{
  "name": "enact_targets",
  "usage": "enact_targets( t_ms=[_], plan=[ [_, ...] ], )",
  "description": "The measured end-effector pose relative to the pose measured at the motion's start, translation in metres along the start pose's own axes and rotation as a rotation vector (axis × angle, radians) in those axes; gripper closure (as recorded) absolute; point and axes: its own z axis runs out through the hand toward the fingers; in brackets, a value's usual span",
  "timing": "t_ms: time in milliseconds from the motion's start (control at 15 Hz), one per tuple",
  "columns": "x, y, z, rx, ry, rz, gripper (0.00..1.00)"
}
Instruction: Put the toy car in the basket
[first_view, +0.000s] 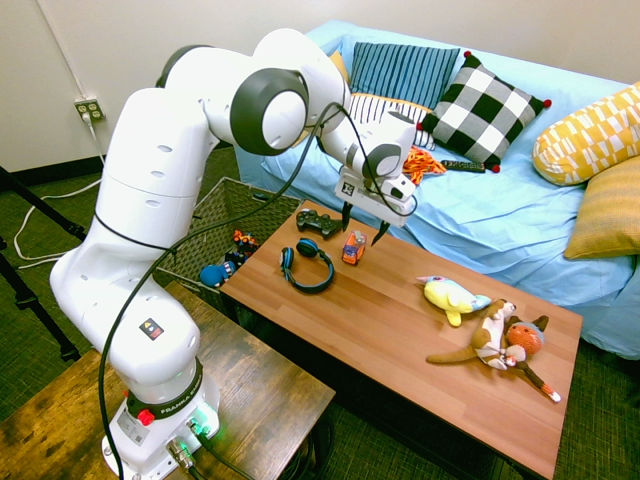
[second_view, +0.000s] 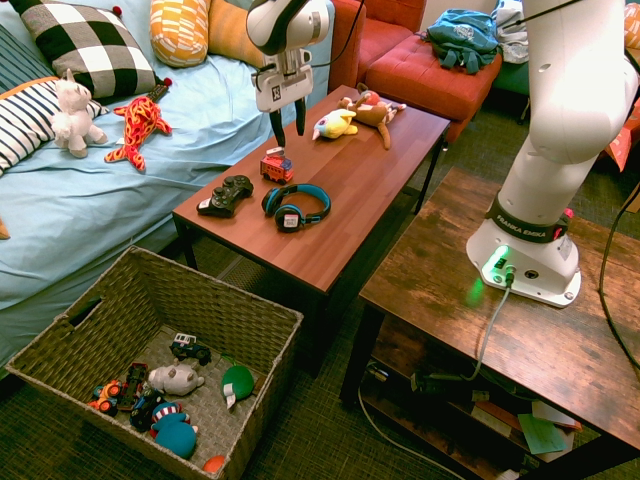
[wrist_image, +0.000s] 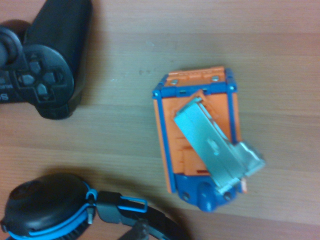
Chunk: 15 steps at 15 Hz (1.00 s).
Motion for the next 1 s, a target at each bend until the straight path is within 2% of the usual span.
enact_targets(
  t_ms=[533, 600, 1000],
  plan=[
    [0.028, -0.033, 0.064, -0.077, -0.104, -0.029, 0.0],
    [0.029, -0.037, 0.074, -0.084, -0.109, -0.035, 1.0],
    [0.034, -0.039, 0.078, -0.086, -0.096, -0.055, 1.0]
  ],
)
